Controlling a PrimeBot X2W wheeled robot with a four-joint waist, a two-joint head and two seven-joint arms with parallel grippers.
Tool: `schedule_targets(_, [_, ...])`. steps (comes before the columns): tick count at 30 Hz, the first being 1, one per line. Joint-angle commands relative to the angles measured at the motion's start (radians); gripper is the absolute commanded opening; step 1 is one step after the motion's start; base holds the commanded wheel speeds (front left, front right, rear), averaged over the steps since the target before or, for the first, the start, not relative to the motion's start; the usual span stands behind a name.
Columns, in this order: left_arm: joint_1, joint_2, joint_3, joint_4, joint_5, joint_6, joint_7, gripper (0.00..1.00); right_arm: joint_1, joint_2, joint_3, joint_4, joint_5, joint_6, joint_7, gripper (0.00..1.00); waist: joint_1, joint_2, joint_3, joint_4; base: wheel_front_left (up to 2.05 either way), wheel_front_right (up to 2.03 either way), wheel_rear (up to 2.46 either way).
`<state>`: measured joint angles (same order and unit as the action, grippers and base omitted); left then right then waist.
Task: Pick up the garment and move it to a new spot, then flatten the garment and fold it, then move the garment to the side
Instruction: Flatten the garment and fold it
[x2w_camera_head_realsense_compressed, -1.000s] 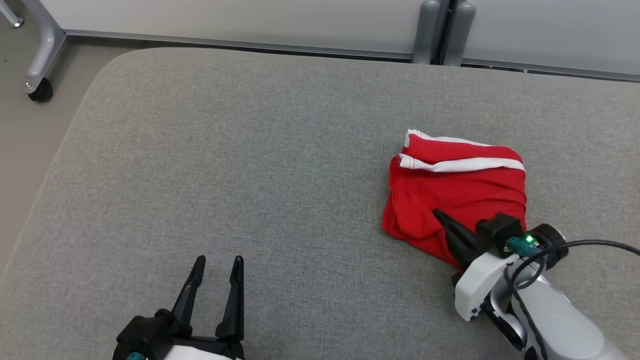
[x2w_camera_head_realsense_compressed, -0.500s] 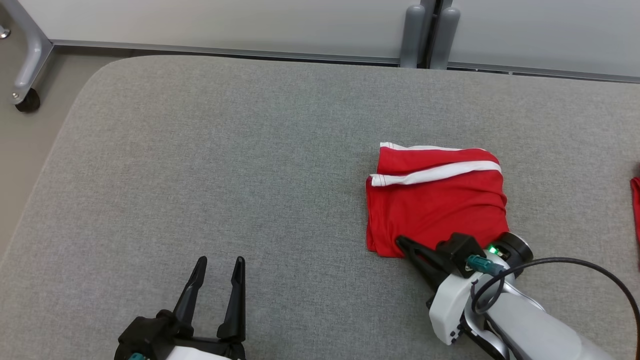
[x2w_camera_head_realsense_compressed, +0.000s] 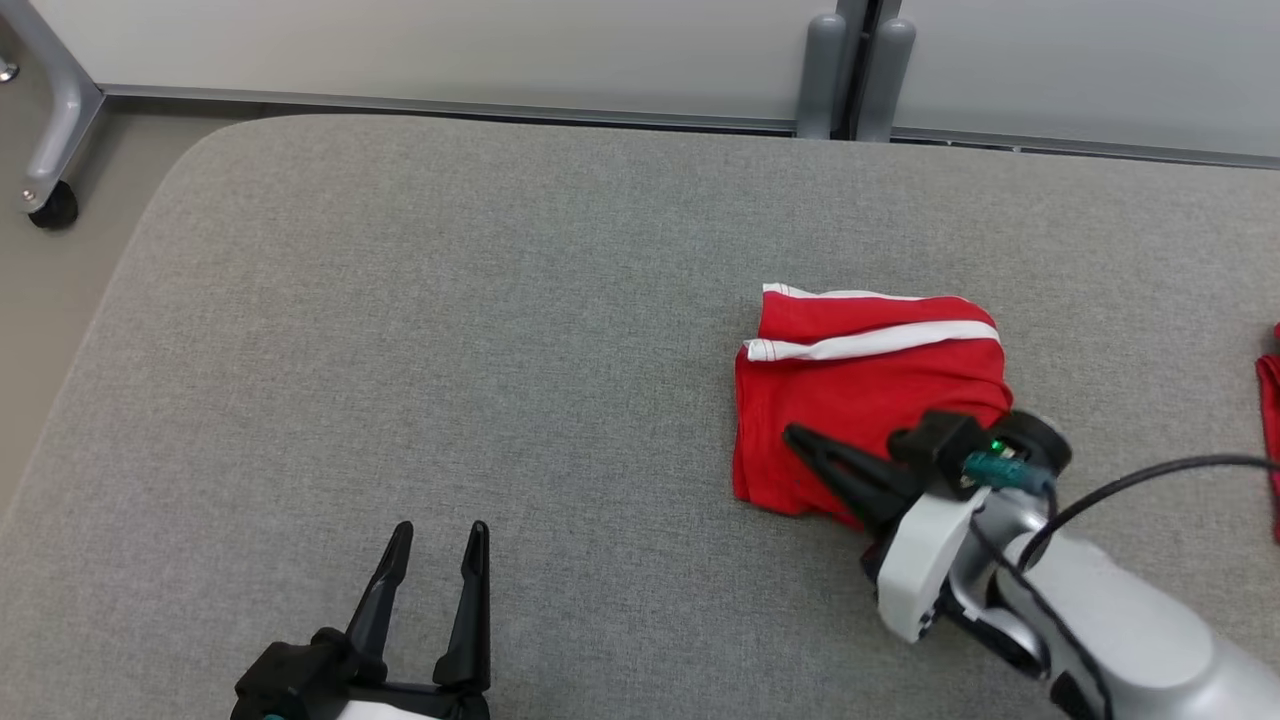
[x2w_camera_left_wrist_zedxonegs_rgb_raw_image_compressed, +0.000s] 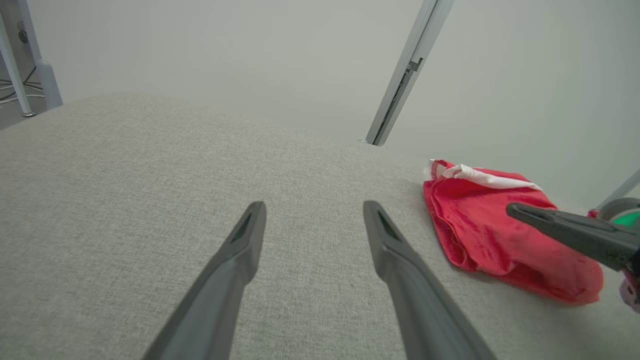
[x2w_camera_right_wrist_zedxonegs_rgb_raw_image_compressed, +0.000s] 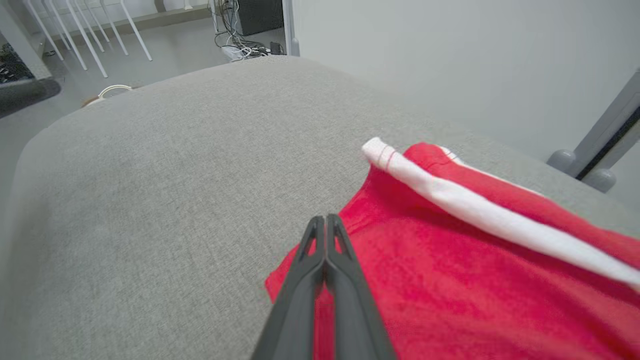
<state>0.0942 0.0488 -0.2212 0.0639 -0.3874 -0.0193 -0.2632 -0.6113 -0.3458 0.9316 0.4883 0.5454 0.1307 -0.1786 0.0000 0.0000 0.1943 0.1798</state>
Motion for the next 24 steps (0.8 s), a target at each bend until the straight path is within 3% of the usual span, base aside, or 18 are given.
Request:
schedule_targets(1, [-0.008, 0.004, 0.003, -0.003, 0.003, 0.003, -0.002, 1.00, -0.010, -0.012, -0.008, -0.007, 0.002, 0.000, 0.008, 0.00, 0.0000, 0.0000, 0.002, 0.001, 0.00, 0.00, 0.00])
schedule_targets(12, [-0.064, 0.004, -0.024, -0.016, -0.012, -0.004, -0.002, 1.00, -0.122, -0.109, -0.057, -0.033, -0.009, 0.000, 0.169, 0.00, 0.0000, 0.0000, 0.097, 0.043, 0.00, 0.00, 0.00])
schedule_targets(24, [-0.134, 0.004, -0.080, -0.013, -0.035, 0.000, -0.002, 1.00, -0.286, -0.110, -0.066, 0.121, 0.008, 0.000, 0.192, 0.00, 0.0000, 0.0000, 0.196, 0.109, 0.00, 0.00, 0.00])
